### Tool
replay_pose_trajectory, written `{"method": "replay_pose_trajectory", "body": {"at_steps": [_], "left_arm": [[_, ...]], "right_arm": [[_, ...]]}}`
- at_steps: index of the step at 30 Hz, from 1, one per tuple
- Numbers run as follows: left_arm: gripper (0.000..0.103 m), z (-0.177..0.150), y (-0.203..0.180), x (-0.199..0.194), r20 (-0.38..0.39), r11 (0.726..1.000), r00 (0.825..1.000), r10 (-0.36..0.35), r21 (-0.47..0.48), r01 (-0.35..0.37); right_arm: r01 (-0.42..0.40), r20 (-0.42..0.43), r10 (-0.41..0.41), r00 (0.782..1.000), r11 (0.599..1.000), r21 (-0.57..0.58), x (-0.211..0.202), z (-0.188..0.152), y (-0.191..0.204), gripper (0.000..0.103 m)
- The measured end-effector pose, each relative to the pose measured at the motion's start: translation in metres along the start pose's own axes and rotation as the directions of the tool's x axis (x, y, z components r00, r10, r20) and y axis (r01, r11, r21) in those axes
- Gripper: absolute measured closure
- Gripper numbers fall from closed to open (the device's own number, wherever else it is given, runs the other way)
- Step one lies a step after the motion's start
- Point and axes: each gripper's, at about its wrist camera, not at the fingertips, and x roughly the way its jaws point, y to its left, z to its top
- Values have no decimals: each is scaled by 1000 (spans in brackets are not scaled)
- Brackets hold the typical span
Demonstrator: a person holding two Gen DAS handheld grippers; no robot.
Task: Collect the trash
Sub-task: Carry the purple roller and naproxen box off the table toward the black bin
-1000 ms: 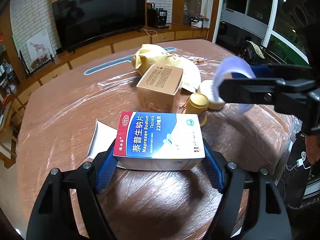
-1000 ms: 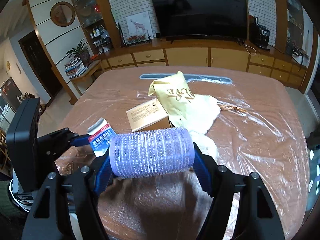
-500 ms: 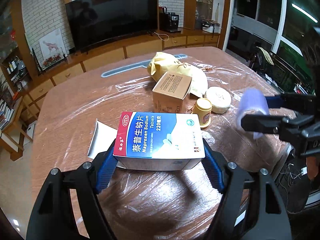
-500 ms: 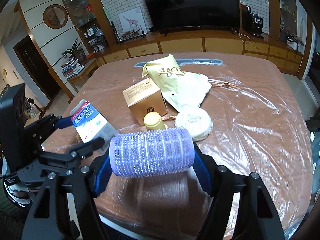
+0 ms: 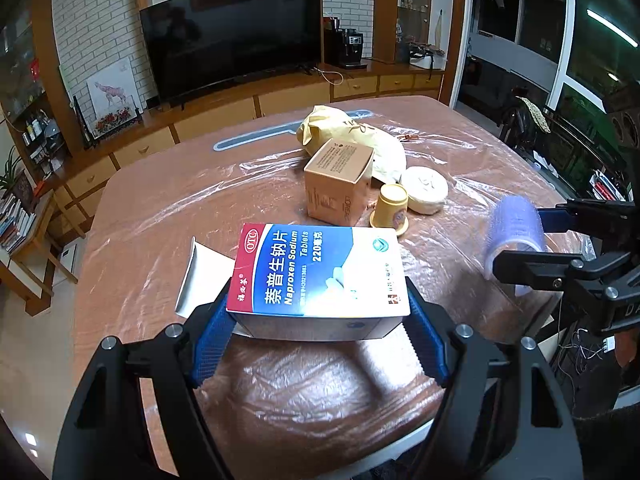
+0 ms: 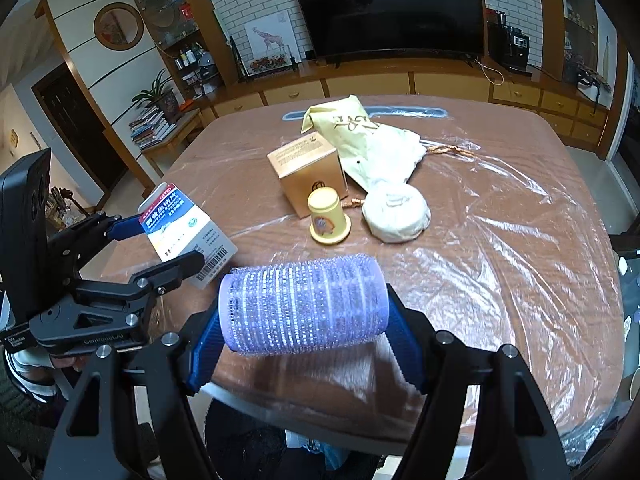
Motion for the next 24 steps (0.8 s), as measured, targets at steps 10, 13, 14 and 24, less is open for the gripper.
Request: {"method": "replay_pose_trajectory", "body": {"at_steps": [10,13,14,24], "left_arm": [[25,-9,-7,-11,5,1000,1000,2,18,-2],[25,-11,-8,-14,5,1000,1000,2,22,-2],[25,-12,-8,-15,5,1000,1000,2,23,-2],[25,-21,-12,-25,8,1000,1000,-14,18,14]], "right_arm": [[13,-14,-13,1000,1000,14,-13,-21,-6,33],[14,-16,-14,1000,1000,26,-18,-26,-9,33],[13,-16,-12,1000,999,32,-20,-28,-10,33],[4,-26,-3,1000,999,34,-32,-44,-8,33]]}}
